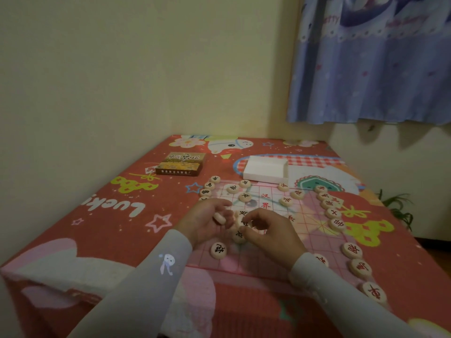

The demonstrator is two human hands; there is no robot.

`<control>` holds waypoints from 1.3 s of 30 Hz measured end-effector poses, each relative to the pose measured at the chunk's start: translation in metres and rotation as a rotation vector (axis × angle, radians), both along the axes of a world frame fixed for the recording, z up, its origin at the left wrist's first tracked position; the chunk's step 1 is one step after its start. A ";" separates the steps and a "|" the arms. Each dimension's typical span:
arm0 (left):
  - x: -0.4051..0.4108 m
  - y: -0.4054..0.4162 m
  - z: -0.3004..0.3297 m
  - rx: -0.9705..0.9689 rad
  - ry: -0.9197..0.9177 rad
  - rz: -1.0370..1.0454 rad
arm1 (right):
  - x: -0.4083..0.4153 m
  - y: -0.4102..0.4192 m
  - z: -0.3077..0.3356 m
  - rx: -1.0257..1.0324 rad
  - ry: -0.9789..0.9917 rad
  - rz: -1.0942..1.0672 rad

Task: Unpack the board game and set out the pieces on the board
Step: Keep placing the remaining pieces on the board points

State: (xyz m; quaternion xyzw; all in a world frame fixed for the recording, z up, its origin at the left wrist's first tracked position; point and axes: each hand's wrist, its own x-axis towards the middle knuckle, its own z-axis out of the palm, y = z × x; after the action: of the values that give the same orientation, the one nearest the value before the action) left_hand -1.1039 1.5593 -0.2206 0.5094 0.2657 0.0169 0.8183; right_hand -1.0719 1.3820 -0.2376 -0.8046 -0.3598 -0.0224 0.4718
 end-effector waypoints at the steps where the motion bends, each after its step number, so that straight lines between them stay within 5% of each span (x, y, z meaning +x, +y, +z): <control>1: 0.000 0.001 0.000 -0.010 -0.023 0.020 | -0.001 -0.003 -0.003 -0.082 -0.024 0.031; 7: -0.004 -0.002 0.003 -0.046 -0.088 0.038 | -0.017 -0.013 -0.012 -0.406 -0.124 0.193; 18: -0.006 -0.006 0.000 -0.225 -0.097 0.049 | -0.021 -0.010 -0.023 -0.389 -0.197 0.287; 25: -0.002 -0.021 0.003 -0.212 -0.074 -0.036 | -0.005 -0.007 -0.007 -0.072 -0.188 0.004; 39: 0.042 -0.085 0.014 -0.093 -0.105 -0.286 | 0.025 -0.051 0.008 -0.070 -0.114 -0.198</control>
State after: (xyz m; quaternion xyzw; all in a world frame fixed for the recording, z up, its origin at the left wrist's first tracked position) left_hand -1.0621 1.4745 -0.2063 0.5022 0.1477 -0.0855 0.8477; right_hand -1.0465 1.3307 -0.2293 -0.8497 -0.3054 -0.1018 0.4176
